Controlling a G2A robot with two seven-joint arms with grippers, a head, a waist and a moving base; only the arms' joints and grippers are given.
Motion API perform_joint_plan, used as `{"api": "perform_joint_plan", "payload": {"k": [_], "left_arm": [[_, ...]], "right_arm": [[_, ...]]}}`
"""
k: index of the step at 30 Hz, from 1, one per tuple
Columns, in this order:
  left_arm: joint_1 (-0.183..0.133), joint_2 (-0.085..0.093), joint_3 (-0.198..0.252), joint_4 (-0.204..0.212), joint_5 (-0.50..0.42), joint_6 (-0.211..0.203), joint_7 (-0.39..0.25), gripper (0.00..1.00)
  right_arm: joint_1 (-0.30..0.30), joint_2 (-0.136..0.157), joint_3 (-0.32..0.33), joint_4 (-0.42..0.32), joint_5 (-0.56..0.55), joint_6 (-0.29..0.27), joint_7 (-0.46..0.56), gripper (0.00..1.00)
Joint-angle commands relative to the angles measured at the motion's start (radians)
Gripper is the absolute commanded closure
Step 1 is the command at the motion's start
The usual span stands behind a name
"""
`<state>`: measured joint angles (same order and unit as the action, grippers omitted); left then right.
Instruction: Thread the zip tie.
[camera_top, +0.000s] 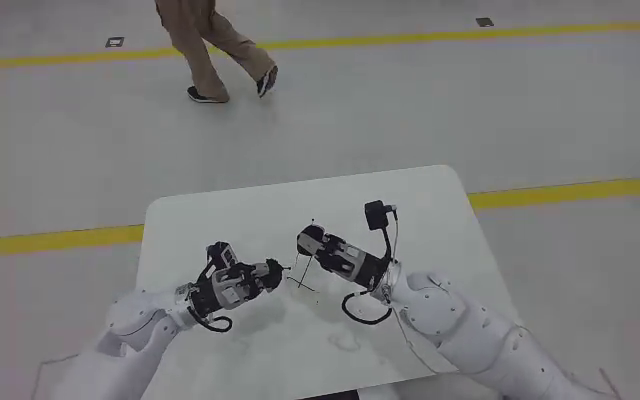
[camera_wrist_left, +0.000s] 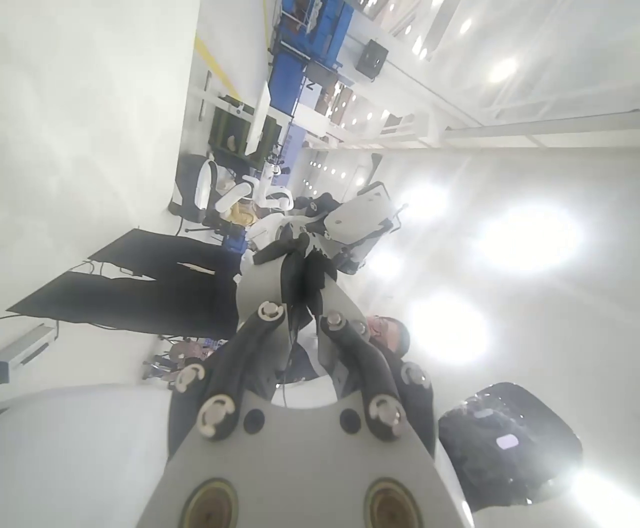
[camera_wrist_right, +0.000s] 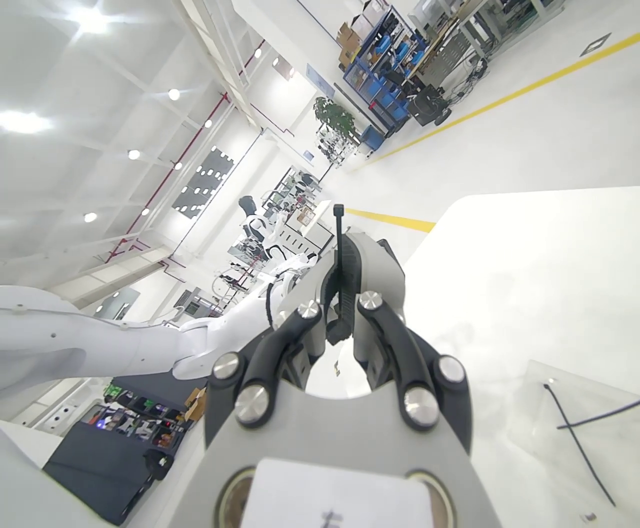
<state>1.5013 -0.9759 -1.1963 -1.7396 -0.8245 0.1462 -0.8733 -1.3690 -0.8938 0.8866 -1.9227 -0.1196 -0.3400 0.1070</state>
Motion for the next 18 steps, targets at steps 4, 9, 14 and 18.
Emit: {"api": "perform_joint_plan", "payload": {"k": [4, 9, 14, 18], "left_arm": [[0.015, 0.001, -0.007, -0.003, 0.073, -0.144, 0.002, 1.0], [0.049, 0.011, -0.032, 0.001, 0.247, -0.332, -0.035, 1.0], [0.06, 0.013, -0.027, 0.0, 0.354, -0.431, -0.03, 1.0], [0.055, 0.013, -0.02, -0.001, 0.435, -0.484, 0.003, 1.0]], "right_arm": [[0.0, 0.0, 0.0, 0.0, 0.0, 0.0, 0.0, 1.0], [0.0, 0.0, 0.0, 0.0, 0.0, 0.0, 0.0, 1.0], [0.0, 0.0, 0.0, 0.0, 0.0, 0.0, 0.0, 1.0], [0.0, 0.0, 0.0, 0.0, 0.0, 0.0, 0.0, 1.0]]}}
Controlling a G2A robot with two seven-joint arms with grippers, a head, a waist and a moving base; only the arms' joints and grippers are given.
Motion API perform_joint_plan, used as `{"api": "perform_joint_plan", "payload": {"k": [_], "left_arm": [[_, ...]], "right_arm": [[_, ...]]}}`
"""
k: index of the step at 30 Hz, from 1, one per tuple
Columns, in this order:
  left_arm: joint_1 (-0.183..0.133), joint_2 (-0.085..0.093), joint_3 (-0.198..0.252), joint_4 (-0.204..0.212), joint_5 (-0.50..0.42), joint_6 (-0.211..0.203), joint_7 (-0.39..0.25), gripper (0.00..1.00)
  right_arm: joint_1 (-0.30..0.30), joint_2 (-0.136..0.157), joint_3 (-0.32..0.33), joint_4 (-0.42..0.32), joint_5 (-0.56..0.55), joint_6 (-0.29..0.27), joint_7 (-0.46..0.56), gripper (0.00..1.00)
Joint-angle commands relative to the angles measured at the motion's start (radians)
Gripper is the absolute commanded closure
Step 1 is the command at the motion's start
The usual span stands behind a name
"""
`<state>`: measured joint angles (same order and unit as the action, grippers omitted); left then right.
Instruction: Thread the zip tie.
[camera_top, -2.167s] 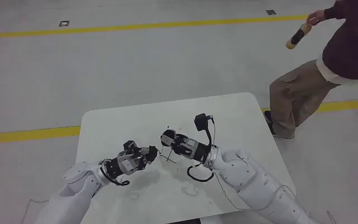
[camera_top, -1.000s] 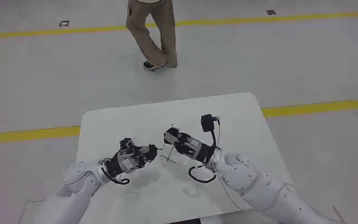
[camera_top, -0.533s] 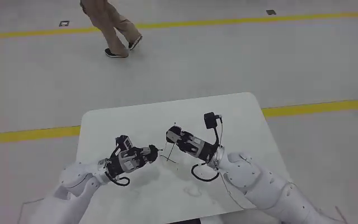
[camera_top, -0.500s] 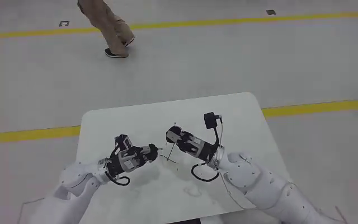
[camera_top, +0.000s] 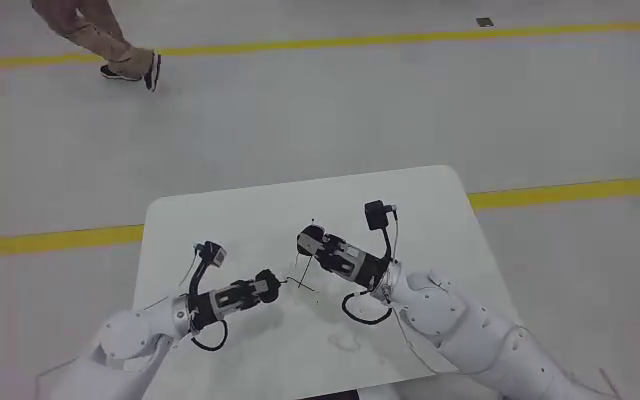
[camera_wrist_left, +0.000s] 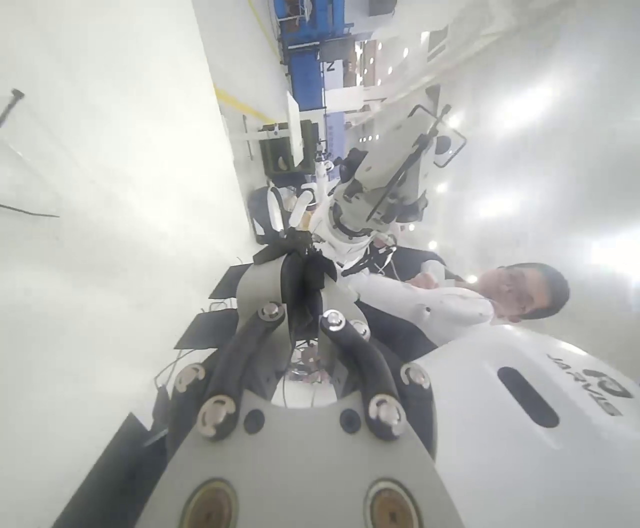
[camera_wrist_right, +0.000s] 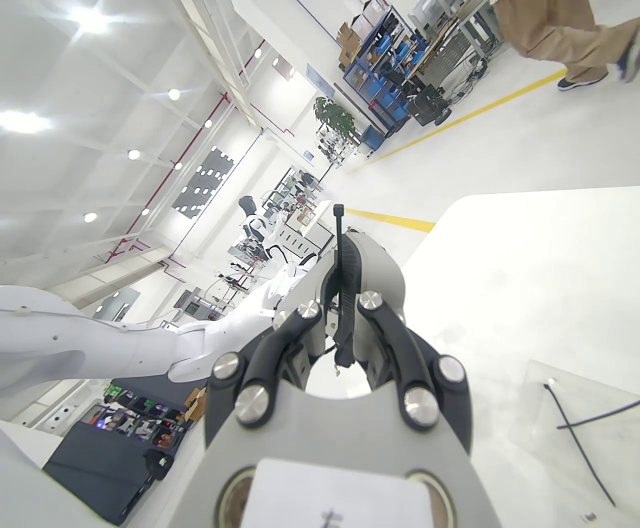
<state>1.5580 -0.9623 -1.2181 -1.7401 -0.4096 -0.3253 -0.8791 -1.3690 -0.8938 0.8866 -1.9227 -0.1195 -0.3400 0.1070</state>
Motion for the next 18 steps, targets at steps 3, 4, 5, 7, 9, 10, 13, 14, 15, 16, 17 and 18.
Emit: {"api": "perform_joint_plan", "payload": {"k": [3, 4, 5, 7, 9, 10, 13, 14, 15, 16, 17, 18], "left_arm": [[-0.009, 0.0, -0.001, -0.022, 0.089, -0.015, 0.03, 1.0], [-0.009, 0.0, -0.003, -0.03, 0.109, -0.015, 0.038, 1.0], [-0.008, 0.0, -0.005, -0.04, 0.131, -0.015, 0.041, 1.0], [-0.004, 0.0, -0.011, -0.051, 0.139, -0.015, 0.046, 1.0], [-0.002, 0.001, -0.015, -0.049, 0.153, -0.015, 0.048, 1.0], [-0.002, 0.001, -0.015, -0.049, 0.153, -0.015, 0.048, 1.0], [-0.002, 0.001, -0.015, -0.049, 0.153, -0.015, 0.048, 1.0], [-0.002, 0.001, -0.015, -0.049, 0.153, -0.015, 0.048, 1.0], [-0.002, 0.001, -0.015, -0.049, 0.153, -0.015, 0.048, 1.0], [-0.002, 0.001, -0.015, -0.049, 0.153, -0.015, 0.048, 1.0], [-0.002, 0.001, -0.015, -0.049, 0.153, -0.015, 0.048, 1.0], [-0.002, 0.001, -0.015, -0.049, 0.153, -0.015, 0.048, 1.0]], "right_arm": [[0.0, 0.0, 0.0, 0.0, 0.0, 0.0, 0.0, 1.0], [0.0, 0.0, 0.0, 0.0, 0.0, 0.0, 0.0, 1.0], [0.0, 0.0, 0.0, 0.0, 0.0, 0.0, 0.0, 1.0], [0.0, 0.0, 0.0, 0.0, 0.0, 0.0, 0.0, 1.0], [0.0, 0.0, 0.0, 0.0, 0.0, 0.0, 0.0, 1.0], [0.0, 0.0, 0.0, 0.0, 0.0, 0.0, 0.0, 1.0], [0.0, 0.0, 0.0, 0.0, 0.0, 0.0, 0.0, 1.0], [0.0, 0.0, 0.0, 0.0, 0.0, 0.0, 0.0, 1.0], [0.0, 0.0, 0.0, 0.0, 0.0, 0.0, 0.0, 1.0], [0.0, 0.0, 0.0, 0.0, 0.0, 0.0, 0.0, 1.0], [0.0, 0.0, 0.0, 0.0, 0.0, 0.0, 0.0, 1.0], [0.0, 0.0, 0.0, 0.0, 0.0, 0.0, 0.0, 1.0]]}}
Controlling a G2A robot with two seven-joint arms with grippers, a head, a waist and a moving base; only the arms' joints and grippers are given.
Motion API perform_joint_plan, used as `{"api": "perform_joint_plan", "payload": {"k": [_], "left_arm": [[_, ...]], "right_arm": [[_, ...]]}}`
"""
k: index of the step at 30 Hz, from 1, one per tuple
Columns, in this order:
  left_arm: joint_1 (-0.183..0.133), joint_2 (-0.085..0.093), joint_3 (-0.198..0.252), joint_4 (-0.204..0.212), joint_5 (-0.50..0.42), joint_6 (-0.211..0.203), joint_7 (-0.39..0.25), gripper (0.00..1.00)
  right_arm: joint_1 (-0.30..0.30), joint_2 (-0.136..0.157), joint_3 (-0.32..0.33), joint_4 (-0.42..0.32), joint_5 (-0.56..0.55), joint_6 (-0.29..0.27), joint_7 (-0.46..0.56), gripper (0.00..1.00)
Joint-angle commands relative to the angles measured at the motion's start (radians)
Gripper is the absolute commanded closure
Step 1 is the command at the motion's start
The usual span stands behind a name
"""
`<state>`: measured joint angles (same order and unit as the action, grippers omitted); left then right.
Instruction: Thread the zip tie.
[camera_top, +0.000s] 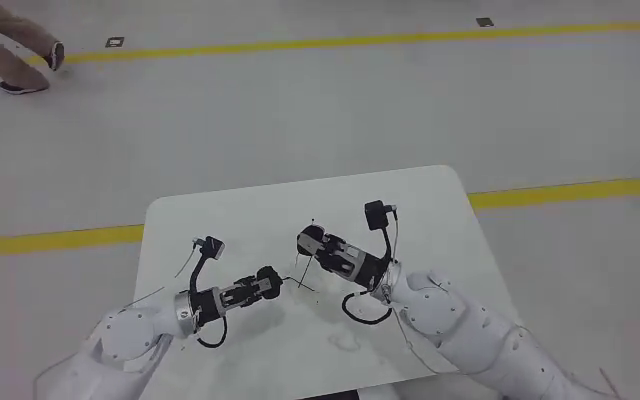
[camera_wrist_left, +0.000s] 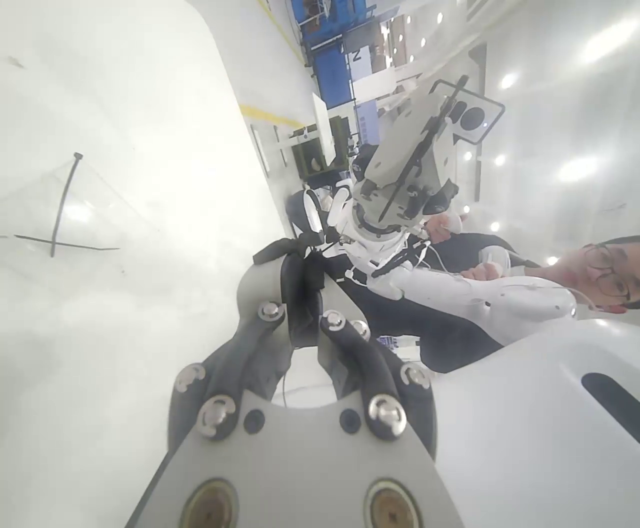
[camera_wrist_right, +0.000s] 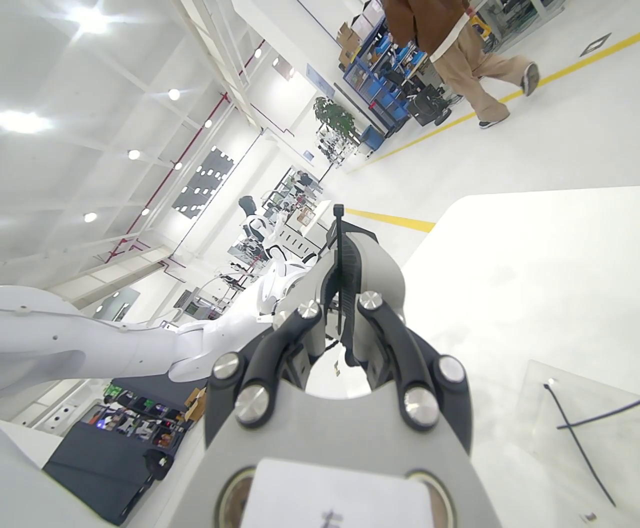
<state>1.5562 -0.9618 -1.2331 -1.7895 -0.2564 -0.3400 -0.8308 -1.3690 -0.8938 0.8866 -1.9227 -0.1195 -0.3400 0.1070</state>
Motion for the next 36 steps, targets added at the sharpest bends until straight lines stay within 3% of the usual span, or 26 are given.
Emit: {"api": "perform_joint_plan", "payload": {"k": [1, 5, 8, 20, 28, 36], "left_arm": [[-0.001, 0.0, 0.002, -0.001, 0.002, 0.003, 0.008, 1.0], [-0.005, 0.004, -0.005, -0.015, 0.038, 0.029, 0.009, 1.0], [-0.001, 0.009, -0.018, -0.026, 0.033, 0.049, -0.029, 1.0], [0.001, 0.024, -0.056, -0.021, -0.104, 0.099, -0.144, 1.0], [0.003, 0.026, -0.063, -0.018, -0.13, 0.118, -0.129, 1.0], [0.003, 0.026, -0.063, -0.018, -0.13, 0.118, -0.129, 1.0]], "right_arm": [[0.0, 0.0, 0.0, 0.0, 0.0, 0.0, 0.0, 1.0], [0.0, 0.0, 0.001, -0.001, -0.002, 0.0, -0.001, 1.0], [-0.008, -0.005, 0.0, -0.008, -0.043, 0.0, -0.016, 1.0], [0.006, 0.0, -0.079, 0.018, -0.238, 0.0, -0.184, 1.0], [0.068, 0.029, -0.213, 0.056, -0.301, 0.0, -0.353, 1.0], [0.068, 0.029, -0.213, 0.056, -0.301, 0.0, -0.353, 1.0]]}}
